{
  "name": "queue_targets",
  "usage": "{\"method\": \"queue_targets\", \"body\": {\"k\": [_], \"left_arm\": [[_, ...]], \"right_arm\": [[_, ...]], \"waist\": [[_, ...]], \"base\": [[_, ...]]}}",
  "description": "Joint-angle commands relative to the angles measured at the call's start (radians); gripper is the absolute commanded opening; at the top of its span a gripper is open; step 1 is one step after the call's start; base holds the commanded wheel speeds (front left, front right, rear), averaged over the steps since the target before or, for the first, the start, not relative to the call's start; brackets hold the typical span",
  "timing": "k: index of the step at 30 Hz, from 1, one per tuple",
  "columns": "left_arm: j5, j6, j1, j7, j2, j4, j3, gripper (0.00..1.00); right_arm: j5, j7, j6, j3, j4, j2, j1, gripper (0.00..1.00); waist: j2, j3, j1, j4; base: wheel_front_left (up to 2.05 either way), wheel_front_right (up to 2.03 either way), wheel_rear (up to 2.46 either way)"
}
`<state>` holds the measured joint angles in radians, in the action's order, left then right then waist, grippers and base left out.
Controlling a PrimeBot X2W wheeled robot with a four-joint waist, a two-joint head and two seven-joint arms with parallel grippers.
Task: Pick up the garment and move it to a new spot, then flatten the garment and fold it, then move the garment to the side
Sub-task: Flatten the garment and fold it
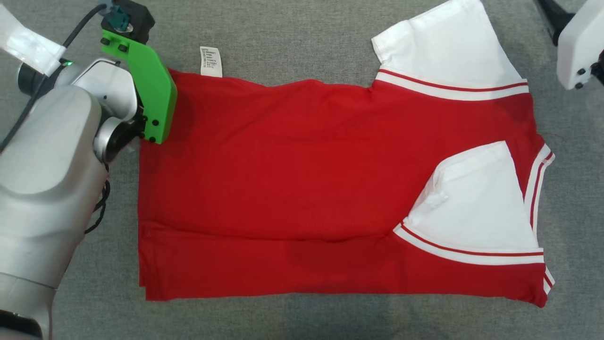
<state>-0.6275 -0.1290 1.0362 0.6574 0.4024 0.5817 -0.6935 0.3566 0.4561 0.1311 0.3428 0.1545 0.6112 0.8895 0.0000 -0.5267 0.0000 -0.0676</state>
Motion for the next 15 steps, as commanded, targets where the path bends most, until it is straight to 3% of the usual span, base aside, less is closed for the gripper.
{"method": "queue_targets", "body": {"k": [1,6,12,15], "left_arm": [[-0.01,-0.003,0.003,-0.009,-0.034,0.01,-0.023,0.0],[-0.001,-0.004,0.009,-0.032,-0.074,0.05,-0.068,0.0],[0.0,-0.006,0.029,-0.058,-0.129,0.109,-0.11,0.0],[-0.003,-0.006,0.041,-0.077,-0.158,0.14,-0.121,0.0]], "right_arm": [[0.014,0.004,-0.001,-0.012,0.028,0.0,0.023,1.0],[0.067,0.091,-0.001,-0.003,0.122,-0.005,0.069,1.0],[0.261,0.291,-0.001,-0.074,0.222,-0.031,0.09,1.0],[0.236,0.318,-0.001,-0.074,0.209,-0.019,0.114,1.0]], "waist": [[0.0,-0.018,0.0,-0.024],[0.0,-0.019,0.0,-0.049],[0.0,0.005,0.0,-0.09],[0.0,0.015,0.0,-0.105]], "base": [[0.0,0.0,0.0],[0.0,0.0,0.0],[0.0,0.0,0.0],[0.0,0.0,0.0]]}}
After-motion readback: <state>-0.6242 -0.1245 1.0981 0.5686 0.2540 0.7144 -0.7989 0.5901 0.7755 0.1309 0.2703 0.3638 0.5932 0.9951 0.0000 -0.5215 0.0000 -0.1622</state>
